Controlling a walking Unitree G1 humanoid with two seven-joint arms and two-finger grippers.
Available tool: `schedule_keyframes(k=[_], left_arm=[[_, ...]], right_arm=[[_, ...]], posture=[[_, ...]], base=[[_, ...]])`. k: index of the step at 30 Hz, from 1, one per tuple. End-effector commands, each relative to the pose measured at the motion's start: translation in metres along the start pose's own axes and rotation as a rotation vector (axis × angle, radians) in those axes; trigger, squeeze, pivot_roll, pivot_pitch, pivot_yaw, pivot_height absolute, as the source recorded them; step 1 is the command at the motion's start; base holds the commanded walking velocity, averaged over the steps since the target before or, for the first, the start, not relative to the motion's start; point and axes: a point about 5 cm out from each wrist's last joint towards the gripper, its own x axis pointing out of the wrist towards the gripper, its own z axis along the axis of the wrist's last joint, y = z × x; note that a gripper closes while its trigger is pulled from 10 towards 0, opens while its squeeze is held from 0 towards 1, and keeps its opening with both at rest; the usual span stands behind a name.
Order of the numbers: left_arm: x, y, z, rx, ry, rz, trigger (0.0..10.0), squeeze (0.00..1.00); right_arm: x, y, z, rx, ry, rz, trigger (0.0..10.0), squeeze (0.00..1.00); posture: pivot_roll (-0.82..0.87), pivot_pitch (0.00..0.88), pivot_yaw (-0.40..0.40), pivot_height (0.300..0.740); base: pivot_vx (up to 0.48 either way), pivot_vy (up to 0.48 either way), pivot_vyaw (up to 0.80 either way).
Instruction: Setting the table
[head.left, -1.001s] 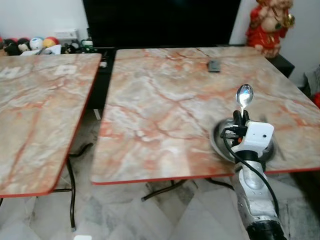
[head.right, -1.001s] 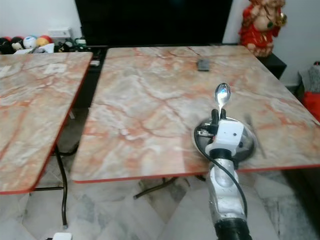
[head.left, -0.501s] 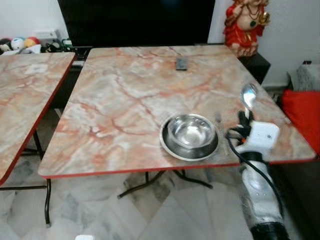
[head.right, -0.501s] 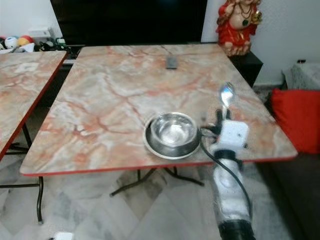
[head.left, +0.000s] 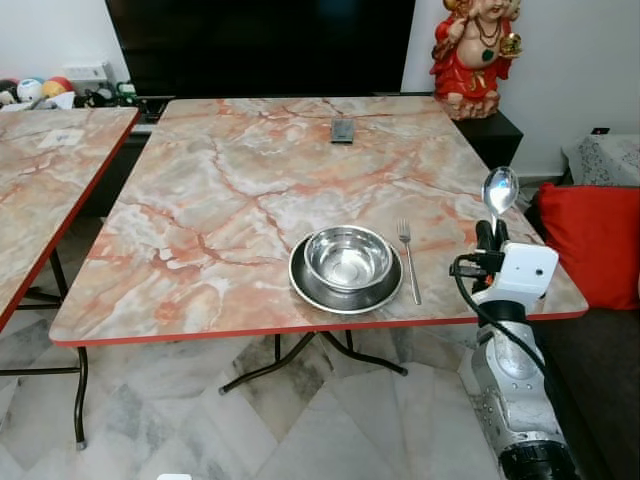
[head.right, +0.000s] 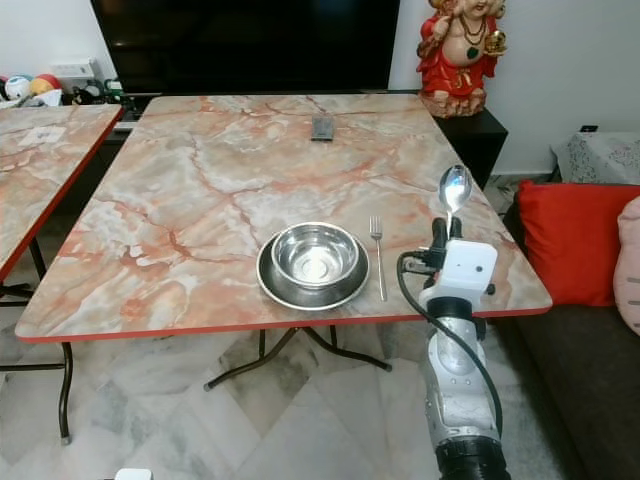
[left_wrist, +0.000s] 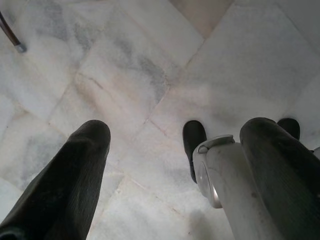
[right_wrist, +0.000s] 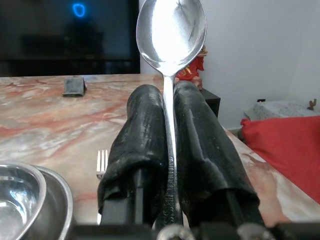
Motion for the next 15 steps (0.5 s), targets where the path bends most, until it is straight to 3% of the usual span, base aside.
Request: schedule_keyframes(k=[1,15], left_arm=[[-0.0015,0.0042,-0.0055,-0.011,0.027,0.009,10.0,0.0],[-0.0018,0.0029,-0.0066,-0.016,0.028,0.006,10.0,0.0]], right_arm=[[0.0018,0.0015,0.0027,0.007,-0.004,0.005,10.0,0.0],[0.0019,-0.0006,0.0005,-0.011,0.009,-0.007,10.0,0.0]], posture=[[0.01,0.085,-0.01,0.74],[0.01,0.087,-0.009,0.74]], base=[[0.292,0.0,0.0],[0.305,0.0,0.0]])
